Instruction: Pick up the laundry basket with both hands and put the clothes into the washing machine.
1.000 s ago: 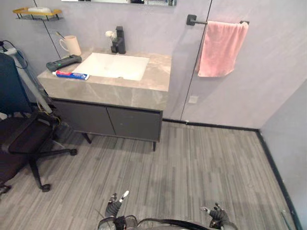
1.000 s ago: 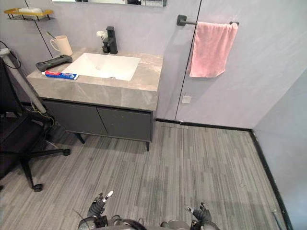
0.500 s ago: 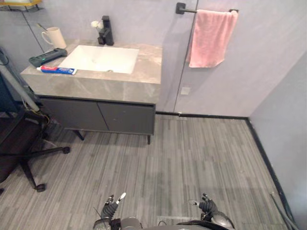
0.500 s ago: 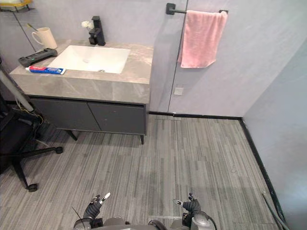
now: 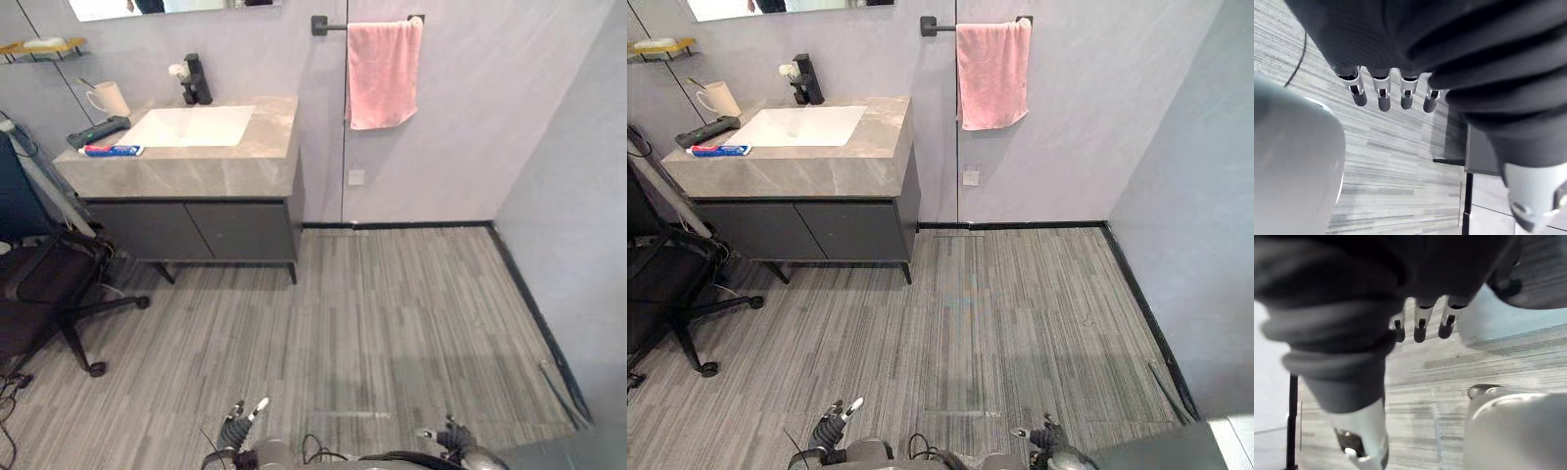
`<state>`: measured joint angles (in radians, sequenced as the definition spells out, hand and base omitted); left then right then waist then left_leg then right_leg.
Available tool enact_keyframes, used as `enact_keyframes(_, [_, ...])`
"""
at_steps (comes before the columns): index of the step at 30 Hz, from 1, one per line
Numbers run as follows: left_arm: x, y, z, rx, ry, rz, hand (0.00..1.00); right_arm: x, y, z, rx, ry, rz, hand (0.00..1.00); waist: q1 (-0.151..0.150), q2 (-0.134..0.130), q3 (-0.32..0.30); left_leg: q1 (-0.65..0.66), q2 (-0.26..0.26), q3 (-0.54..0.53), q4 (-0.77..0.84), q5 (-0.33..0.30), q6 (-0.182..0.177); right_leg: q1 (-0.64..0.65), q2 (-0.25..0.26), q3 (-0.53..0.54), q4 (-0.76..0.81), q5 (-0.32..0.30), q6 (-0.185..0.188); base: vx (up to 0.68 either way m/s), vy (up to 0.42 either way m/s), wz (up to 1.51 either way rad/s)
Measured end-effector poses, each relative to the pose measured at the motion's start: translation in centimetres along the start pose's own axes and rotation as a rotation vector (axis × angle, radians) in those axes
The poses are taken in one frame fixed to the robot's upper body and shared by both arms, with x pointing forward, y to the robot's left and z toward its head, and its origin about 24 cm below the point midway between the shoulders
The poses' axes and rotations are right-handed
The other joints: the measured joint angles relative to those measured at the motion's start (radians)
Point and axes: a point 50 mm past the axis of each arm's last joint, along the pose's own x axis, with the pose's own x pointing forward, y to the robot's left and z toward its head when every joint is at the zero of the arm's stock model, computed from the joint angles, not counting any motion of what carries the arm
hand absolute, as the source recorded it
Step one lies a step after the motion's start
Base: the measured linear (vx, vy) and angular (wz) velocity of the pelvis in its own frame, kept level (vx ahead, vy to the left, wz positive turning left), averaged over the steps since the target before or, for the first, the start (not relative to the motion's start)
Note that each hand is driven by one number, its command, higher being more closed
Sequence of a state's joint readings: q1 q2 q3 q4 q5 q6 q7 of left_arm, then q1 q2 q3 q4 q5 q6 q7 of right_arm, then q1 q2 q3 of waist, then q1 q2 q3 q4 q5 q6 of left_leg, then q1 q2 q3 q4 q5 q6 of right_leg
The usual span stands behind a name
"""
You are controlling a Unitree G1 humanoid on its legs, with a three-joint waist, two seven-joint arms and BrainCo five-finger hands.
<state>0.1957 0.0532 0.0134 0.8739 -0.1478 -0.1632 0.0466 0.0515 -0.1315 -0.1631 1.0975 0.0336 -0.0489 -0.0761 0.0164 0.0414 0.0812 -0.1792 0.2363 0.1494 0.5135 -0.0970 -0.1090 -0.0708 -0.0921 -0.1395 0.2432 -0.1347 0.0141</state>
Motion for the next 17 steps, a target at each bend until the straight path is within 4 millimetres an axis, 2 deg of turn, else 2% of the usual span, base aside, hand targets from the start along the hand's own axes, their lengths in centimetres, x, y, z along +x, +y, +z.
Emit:
enact_keyframes(1, [0.0, 0.0, -0.1, 0.000, 0.003, 0.001, 0.00, -0.1, -0.2, -0.4, 0.013, 0.012, -0.013, 0.00, -0.001, 0.001, 0.000, 0.022, -0.013, -0.001, 0.000, -0.031, -0.003, 0.003, -0.002, 0.000, -0.021, 0.013, 0.001, -0.16, 0.106, -0.21])
enact_keyframes(2, [-0.1, 0.0, -0.4, -0.001, 0.011, 0.001, 0.00, -0.3, -0.6, -1.3, 0.041, 0.035, -0.035, 0.00, -0.005, 0.010, -0.001, 0.077, -0.033, 0.004, -0.059, -0.084, -0.004, 0.010, 0.003, -0.003, -0.064, 0.034, 0.019, -0.16, 0.174, -0.10])
enact_keyframes(3, [-0.2, -0.1, -0.6, -0.005, 0.020, -0.003, 0.00, -0.6, -1.1, -2.2, 0.070, 0.060, -0.055, 0.00, -0.008, 0.021, -0.006, 0.119, -0.039, 0.014, -0.194, -0.126, 0.015, 0.021, 0.012, -0.012, -0.119, 0.070, 0.036, -0.16, 0.180, -0.08])
enact_keyframes(4, [-0.2, 0.1, -0.7, -0.005, 0.025, 0.002, 0.00, -0.7, -1.0, -2.9, 0.090, 0.083, -0.058, 0.00, -0.004, 0.018, -0.006, 0.120, -0.058, 0.025, -0.221, -0.124, 0.014, 0.030, 0.001, -0.010, -0.148, 0.094, 0.048, -0.15, 0.176, 0.13])
enact_keyframes(6, [-0.1, 1.3, -0.7, 0.001, 0.033, 0.036, 0.00, -1.4, -0.2, -4.9, 0.170, 0.140, -0.053, 0.00, -0.029, -0.036, -0.028, 0.122, -0.114, 0.021, -0.333, -0.088, 0.014, 0.051, -0.026, -0.026, -0.213, 0.117, 0.061, -0.02, 0.100, 0.28])
enact_keyframes(7, [-0.2, 1.6, -0.9, 0.005, 0.042, 0.043, 0.00, -1.5, 0.0, -5.1, 0.188, 0.148, -0.052, 0.00, -0.033, -0.045, -0.032, 0.122, -0.128, 0.020, -0.348, -0.078, 0.013, 0.061, -0.033, -0.022, -0.235, 0.120, 0.056, 0.03, 0.080, 0.18])
enact_keyframes(11, [-0.4, 1.8, -1.4, 0.010, 0.061, 0.047, 0.00, -1.6, -0.3, -5.2, 0.215, 0.150, -0.057, 0.00, -0.037, -0.034, -0.037, 0.190, -0.175, 0.025, -0.465, -0.009, 0.032, 0.079, -0.061, -0.009, -0.258, 0.146, 0.071, 0.02, 0.067, 0.03])
enact_keyframes(17, [-0.4, 1.5, -1.8, 0.012, 0.083, 0.041, 0.00, -1.5, -0.4, -4.9, 0.169, 0.141, -0.049, 0.00, -0.033, -0.032, -0.049, 0.246, -0.175, 0.032, -0.549, 0.048, 0.035, 0.086, -0.047, 0.008, -0.268, 0.165, 0.088, 0.09, -0.004, -0.07])
